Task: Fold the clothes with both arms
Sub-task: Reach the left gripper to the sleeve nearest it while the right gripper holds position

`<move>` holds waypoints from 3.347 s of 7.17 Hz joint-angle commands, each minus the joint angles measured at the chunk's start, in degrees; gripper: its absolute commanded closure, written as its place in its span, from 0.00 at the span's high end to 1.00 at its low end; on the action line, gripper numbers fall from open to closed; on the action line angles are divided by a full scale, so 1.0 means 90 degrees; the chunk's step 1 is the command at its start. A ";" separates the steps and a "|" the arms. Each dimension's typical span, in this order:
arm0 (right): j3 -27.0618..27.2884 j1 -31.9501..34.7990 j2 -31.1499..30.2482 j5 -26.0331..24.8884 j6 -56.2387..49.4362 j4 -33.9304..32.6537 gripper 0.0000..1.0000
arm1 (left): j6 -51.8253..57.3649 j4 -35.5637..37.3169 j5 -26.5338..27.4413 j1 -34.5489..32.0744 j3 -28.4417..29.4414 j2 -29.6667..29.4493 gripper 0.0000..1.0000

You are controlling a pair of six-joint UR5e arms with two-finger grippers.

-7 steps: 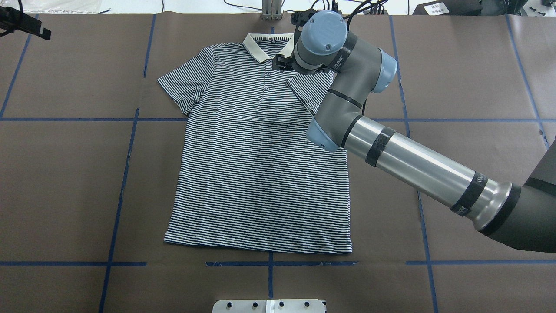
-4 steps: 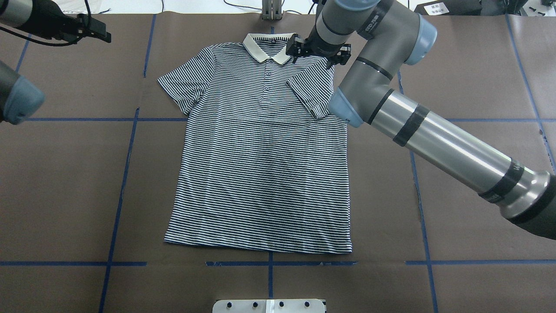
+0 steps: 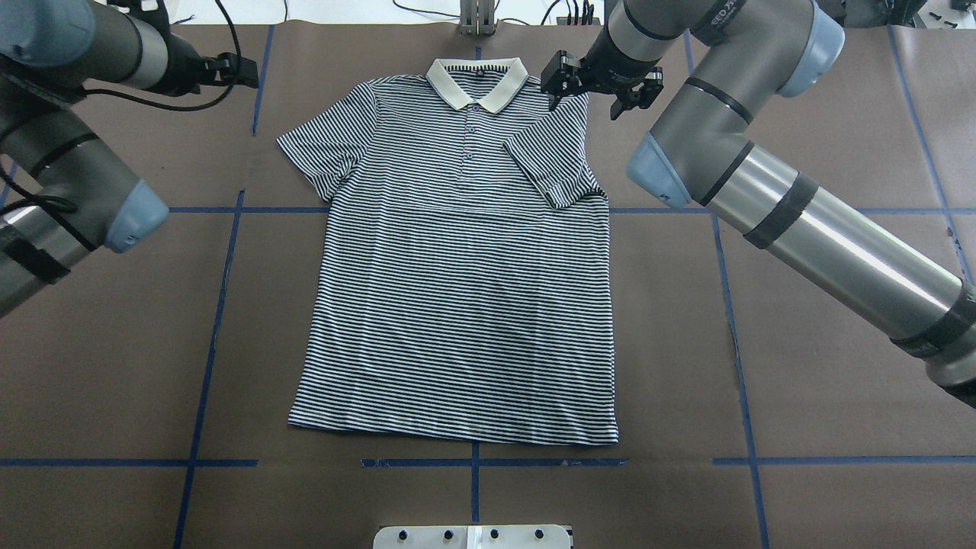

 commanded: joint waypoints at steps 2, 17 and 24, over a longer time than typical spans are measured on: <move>0.0039 -0.0021 0.0022 -0.0055 0.0089 0.0032 1.00 | -0.0003 -0.0242 0.0407 0.0451 0.0456 -0.0052 0.99; -0.0029 -0.0079 0.0003 -0.0201 -0.0008 0.0051 1.00 | 0.0026 -0.0789 0.0407 0.0423 0.1414 -0.0492 0.07; -0.0049 -0.0089 -0.0095 -0.0201 -0.0086 0.0051 1.00 | 0.0116 0.1789 0.0076 0.0403 0.0769 -0.1896 0.00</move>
